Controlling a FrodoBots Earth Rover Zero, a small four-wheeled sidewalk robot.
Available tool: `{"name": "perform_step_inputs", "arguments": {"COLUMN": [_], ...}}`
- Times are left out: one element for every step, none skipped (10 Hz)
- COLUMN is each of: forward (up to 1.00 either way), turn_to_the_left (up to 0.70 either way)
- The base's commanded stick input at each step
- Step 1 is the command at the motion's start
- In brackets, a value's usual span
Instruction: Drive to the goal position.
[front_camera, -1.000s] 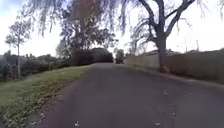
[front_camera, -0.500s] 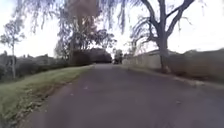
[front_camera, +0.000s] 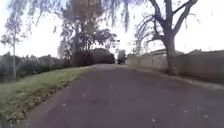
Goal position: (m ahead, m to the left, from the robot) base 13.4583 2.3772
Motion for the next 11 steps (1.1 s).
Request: {"name": "perform_step_inputs", "arguments": {"forward": [0.85,0.85,0.85,0.85,0.85,0.85,0.85,0.85,0.85,0.85,0.85], "turn_to_the_left": [0.00,0.00,0.00,0.00,0.00,0.00,0.00,0.00,0.00,0.00,0.00]}}
